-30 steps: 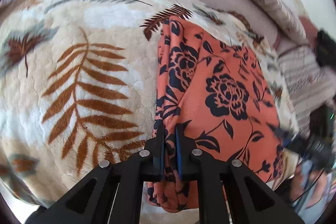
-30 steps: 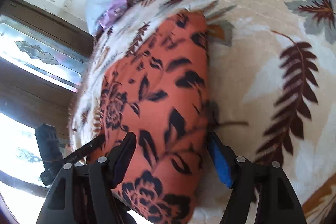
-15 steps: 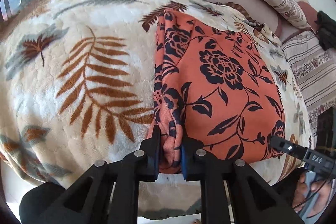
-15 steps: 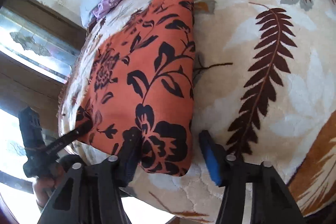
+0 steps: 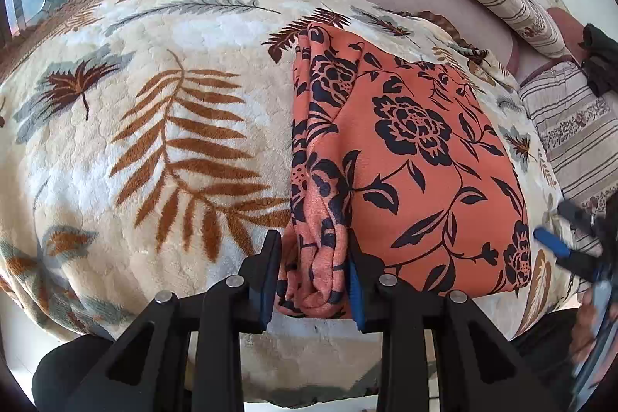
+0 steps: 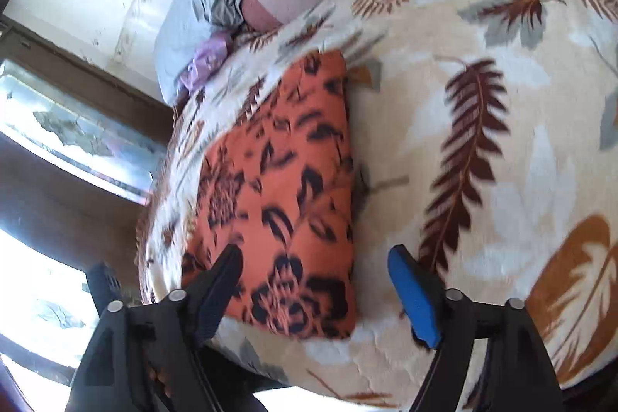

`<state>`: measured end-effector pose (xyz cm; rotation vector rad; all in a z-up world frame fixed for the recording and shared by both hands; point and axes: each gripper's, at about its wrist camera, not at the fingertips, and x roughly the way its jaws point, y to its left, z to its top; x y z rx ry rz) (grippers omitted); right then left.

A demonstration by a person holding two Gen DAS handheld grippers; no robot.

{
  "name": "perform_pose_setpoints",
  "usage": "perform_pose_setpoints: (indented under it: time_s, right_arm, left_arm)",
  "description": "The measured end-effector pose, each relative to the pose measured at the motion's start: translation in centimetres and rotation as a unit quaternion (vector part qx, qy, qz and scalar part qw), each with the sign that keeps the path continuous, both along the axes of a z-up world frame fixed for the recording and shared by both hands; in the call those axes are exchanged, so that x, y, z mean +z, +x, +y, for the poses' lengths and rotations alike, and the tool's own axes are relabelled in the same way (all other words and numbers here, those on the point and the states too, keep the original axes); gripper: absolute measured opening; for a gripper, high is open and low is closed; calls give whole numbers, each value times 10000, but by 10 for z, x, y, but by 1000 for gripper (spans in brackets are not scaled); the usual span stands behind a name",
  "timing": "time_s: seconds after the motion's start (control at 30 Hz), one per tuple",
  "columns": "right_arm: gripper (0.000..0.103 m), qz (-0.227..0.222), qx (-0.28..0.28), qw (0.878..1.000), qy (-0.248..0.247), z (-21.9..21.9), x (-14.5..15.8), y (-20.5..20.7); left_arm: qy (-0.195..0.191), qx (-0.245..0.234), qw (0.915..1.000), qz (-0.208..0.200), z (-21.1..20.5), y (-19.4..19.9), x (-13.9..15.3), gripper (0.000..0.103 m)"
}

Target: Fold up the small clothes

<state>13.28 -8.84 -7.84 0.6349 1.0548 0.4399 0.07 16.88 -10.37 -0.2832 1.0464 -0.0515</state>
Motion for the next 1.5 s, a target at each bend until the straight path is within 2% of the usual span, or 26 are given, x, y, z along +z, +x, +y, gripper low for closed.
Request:
perform_pose_setpoints:
  time_s: [0.1, 0.17, 0.2, 0.23, 0.37, 0.43, 0.5, 0.53, 0.57, 0.63, 0.7, 0.73, 0.77, 0.8, 0.83, 0.87, 0.97, 1.03, 1.07, 1.1, 1.23, 1.33, 1.37, 1.4, 1.43, 1.5]
  right_arm:
    - [82, 110, 1, 9999, 71, 6, -8, 26]
    - [81, 496, 113, 9980, 368, 18, -33, 34]
    - [61, 696, 414, 9962, 312, 30, -46, 35]
    - [58, 499, 616, 9967, -187, 40, -49, 29]
    - [54, 501, 611, 9966, -244, 39, -40, 29]
    - [56, 425, 796, 9953, -342, 44, -33, 28]
    - [67, 378, 827, 9954, -302, 44, -26, 31]
    - [69, 272, 731, 9966, -265, 40, -20, 34]
    - [71, 171, 629, 9977, -203, 36, -14, 37]
    - [78, 12, 277, 9996, -13, 25, -4, 52]
    - [84, 71, -31, 9998, 170, 17, -6, 73]
    - [84, 157, -92, 9994, 290, 17, -11, 85]
    - [84, 382, -100, 9985, 386, 21, -24, 100]
    - [76, 677, 18, 9968, 432, 29, -38, 112]
    - [52, 876, 263, 9951, 370, 40, -47, 120]
    - [37, 765, 528, 9956, -77, 54, -44, 124]
    - [37, 371, 461, 9972, -467, 62, -23, 122]
    - [51, 356, 149, 9986, -373, 56, -29, 126]
    - [78, 383, 43, 9986, -366, 52, -35, 128]
    - [87, 522, 3, 9981, -327, 50, -43, 129]
    - [87, 151, -13, 9998, 162, 41, -29, 128]
    - [87, 108, -432, 9974, 568, 34, -22, 157]
    - [83, 352, -353, 9974, 527, 38, -33, 172]
    - [46, 696, -239, 9971, 190, 45, -45, 186]
    - [34, 1030, -201, 9945, -9, 48, -57, 195]
    - [35, 849, -311, 9957, 186, 43, -51, 192]
  left_arm:
    - [46, -32, 10000, -21, 0, -1, 0, 32]
    - [23, -19, 10000, -11, 1, 0, -1, 35]
    - [14, -13, 10000, -2, 2, 1, -2, 37]
    - [0, -15, 10000, 3, 3, 1, -2, 39]
    - [-78, 45, 10000, 17, 7, 1, 8, 43]
    - [-138, 33, 9998, -163, 9, 3, 24, 43]
    - [-277, 9, 9981, -550, 11, 8, 44, 57]
    - [-292, 12, 9972, -690, 12, 14, 50, 69]
    - [-242, -5, 9967, -768, 10, 21, 52, 71]
    - [-103, -196, 9982, -548, 2, 37, 41, 71]
    - [79, -348, 9993, -56, -8, 50, 12, 53]
    - [66, -376, 9993, 54, -10, 52, -2, 51]
    - [1, -330, 9994, -135, -7, 48, -6, 54]
    - [-8, -351, 9993, -150, -7, 46, -5, 54]
    - [-16, -371, 9992, -160, -6, 45, -3, 54]
    - [-2, -411, 9990, -173, -5, 45, -3, 54]
    - [-129, -401, 9989, -203, 0, 43, -5, 54]
    - [-211, -350, 9989, -220, 1, 43, -1, 54]
    - [-270, -288, 9989, -269, 5, 43, 4, 54]
    - [-337, -179, 9985, -400, 9, 42, 13, 53]
    - [-803, 77, 9917, -1002, 26, 41, 37, 70]
    - [-382, -357, 9983, -261, 5, 57, 5, 70]
    - [-173, -540, 9984, 43, -5, 60, -11, 70]
    - [-87, -552, 9982, -211, -7, 57, -12, 71]
    - [-42, -592, 9979, -251, -9, 56, -9, 70]
    - [-165, -550, 9979, -302, -3, 53, -6, 70]
